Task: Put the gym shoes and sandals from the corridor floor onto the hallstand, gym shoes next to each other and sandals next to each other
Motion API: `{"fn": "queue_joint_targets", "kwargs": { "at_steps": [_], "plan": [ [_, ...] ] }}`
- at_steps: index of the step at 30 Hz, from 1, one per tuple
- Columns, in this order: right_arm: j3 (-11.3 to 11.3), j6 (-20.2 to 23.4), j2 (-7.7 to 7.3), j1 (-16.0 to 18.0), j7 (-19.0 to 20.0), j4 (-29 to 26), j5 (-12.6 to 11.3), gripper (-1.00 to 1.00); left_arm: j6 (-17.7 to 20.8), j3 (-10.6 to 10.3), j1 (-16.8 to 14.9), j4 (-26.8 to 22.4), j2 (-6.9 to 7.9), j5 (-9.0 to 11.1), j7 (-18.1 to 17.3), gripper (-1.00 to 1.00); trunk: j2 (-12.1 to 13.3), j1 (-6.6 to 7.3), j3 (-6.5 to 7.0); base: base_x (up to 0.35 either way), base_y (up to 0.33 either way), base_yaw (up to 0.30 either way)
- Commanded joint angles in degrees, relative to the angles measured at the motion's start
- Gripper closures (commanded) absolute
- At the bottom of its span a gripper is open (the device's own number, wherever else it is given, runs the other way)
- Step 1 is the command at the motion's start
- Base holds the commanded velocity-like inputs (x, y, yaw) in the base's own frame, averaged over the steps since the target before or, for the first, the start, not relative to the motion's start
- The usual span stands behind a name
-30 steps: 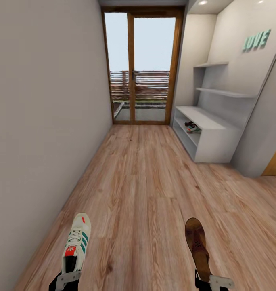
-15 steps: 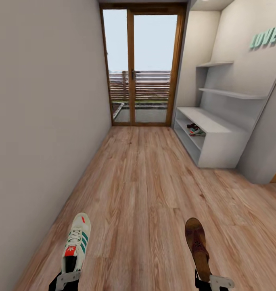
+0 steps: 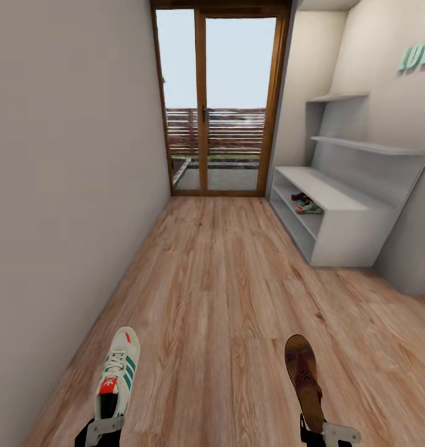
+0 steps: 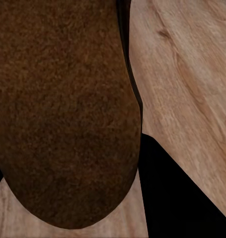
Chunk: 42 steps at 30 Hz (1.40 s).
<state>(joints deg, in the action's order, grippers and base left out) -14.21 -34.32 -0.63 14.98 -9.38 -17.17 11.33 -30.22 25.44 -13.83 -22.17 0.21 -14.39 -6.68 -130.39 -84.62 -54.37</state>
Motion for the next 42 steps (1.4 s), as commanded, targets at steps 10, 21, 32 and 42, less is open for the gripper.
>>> {"fn": "queue_joint_targets", "kwargs": {
  "at_steps": [10,21,32,42],
  "plan": [
    [-0.2,-0.1,0.02,0.0,-0.2,0.0,0.4,1.0,-0.2,0.5,-0.1,0.0,-0.03,-0.4,-0.4,1.0,0.0,-0.02,-0.05,0.339,0.0,0.0],
    [-0.2,-0.1,0.02,0.0,-0.2,0.0,0.4,1.0,-0.2,0.5,-0.1,0.0,-0.03,-0.4,-0.4,1.0,0.0,-0.02,-0.05,0.338,0.0,0.0],
    [-0.2,-0.1,0.02,0.0,-0.2,0.0,0.4,1.0,-0.2,0.5,-0.1,0.0,-0.03,-0.4,-0.4,1.0,0.0,-0.02,-0.05,0.339,0.0,0.0],
    [-0.2,-0.1,0.02,0.0,-0.2,0.0,0.4,1.0,-0.3,0.5,-0.1,0.0,-0.03,-0.4,-0.4,1.0,0.0,-0.02,-0.05,0.339,0.0,0.0]
  ]
}}
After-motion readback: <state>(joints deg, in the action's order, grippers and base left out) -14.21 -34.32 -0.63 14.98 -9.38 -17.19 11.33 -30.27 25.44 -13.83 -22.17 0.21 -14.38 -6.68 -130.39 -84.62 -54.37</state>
